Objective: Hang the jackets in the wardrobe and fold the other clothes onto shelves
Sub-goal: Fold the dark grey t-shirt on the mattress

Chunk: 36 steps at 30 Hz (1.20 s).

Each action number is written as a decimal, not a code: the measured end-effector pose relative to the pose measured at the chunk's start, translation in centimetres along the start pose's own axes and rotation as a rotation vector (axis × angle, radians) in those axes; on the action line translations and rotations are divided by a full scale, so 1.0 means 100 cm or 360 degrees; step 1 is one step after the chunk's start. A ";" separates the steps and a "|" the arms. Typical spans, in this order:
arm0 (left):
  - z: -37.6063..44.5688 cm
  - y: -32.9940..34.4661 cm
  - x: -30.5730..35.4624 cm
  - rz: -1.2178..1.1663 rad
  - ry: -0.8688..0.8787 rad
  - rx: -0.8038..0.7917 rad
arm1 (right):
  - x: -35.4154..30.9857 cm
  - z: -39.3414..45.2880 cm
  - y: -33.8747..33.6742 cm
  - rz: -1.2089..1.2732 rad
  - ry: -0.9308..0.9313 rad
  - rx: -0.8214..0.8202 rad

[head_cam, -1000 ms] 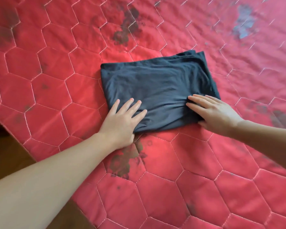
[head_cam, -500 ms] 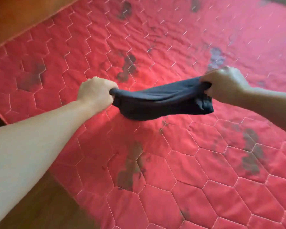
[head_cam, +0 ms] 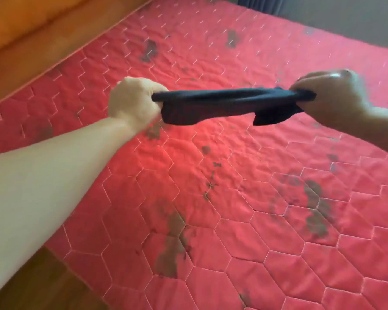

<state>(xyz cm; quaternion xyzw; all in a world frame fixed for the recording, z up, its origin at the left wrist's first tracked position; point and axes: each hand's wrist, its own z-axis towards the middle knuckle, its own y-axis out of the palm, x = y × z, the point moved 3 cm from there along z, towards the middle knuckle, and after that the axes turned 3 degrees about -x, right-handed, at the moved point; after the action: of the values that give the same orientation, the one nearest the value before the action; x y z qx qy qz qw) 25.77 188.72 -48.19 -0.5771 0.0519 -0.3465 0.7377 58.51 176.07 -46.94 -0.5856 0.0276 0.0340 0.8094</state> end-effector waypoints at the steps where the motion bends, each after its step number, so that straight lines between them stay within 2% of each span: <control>1: -0.011 0.007 0.000 0.0034 0.0097 -0.0034 | -0.001 -0.019 0.003 0.0008 -0.0079 0.0041; 3: -0.040 0.032 -0.001 0.0112 0.0350 -0.0146 | -0.006 -0.061 0.023 -0.0027 -0.0173 -0.0064; 5: -0.074 0.068 -0.005 0.0189 0.0472 -0.0368 | -0.012 -0.106 0.058 -0.0056 -0.0174 -0.0330; 8: -0.137 0.135 -0.019 0.0546 0.0282 -0.1074 | -0.039 -0.177 0.126 -0.0141 -0.0126 -0.0912; 10: -0.183 0.167 -0.024 0.0831 0.0222 -0.1365 | -0.064 -0.226 0.169 -0.0223 -0.0141 -0.1267; 11: -0.202 0.175 -0.027 0.0897 0.0200 -0.1440 | -0.076 -0.245 0.183 -0.0227 -0.0140 -0.1328; 12: -0.216 0.179 -0.030 0.0918 0.0184 -0.1471 | -0.084 -0.259 0.191 -0.0171 -0.0105 -0.1312; 15: -0.233 0.175 -0.033 0.0993 0.0142 -0.1467 | -0.087 -0.278 0.194 -0.0051 -0.0124 -0.1000; 18: -0.240 0.174 -0.003 0.1041 0.0167 -0.1430 | -0.093 -0.275 0.185 -0.0116 -0.0153 -0.1018; 20: -0.251 0.177 0.037 0.0688 0.0285 -0.1351 | -0.108 -0.268 0.179 -0.0087 -0.0178 -0.0987; 22: -0.260 0.182 0.082 0.0323 0.0544 -0.1160 | -0.123 -0.259 0.170 -0.0039 -0.0222 -0.0812; 23: -0.263 0.185 0.100 0.0178 0.0587 -0.1060 | -0.129 -0.254 0.164 0.0008 -0.0238 -0.0719; 26: -0.259 0.190 0.135 -0.0113 0.0244 -0.1102 | -0.131 -0.252 0.152 0.0208 -0.0143 -0.0483; 30: -0.268 0.206 0.139 0.0149 0.0212 -0.1145 | -0.116 -0.278 0.158 0.0293 -0.0001 -0.0568; 34: -0.272 0.205 0.133 -0.0102 0.0108 -0.1184 | -0.096 -0.306 0.181 0.0129 0.0112 -0.0796; 36: -0.275 0.200 0.128 -0.0261 0.0207 -0.1164 | -0.087 -0.310 0.185 0.0054 0.0071 -0.0864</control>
<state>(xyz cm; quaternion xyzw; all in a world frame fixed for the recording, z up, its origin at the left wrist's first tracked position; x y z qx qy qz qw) 31.37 160.89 -70.86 -0.7814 0.1724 -0.3989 0.4479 48.12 152.19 -73.38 -0.7811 0.0450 0.0408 0.6214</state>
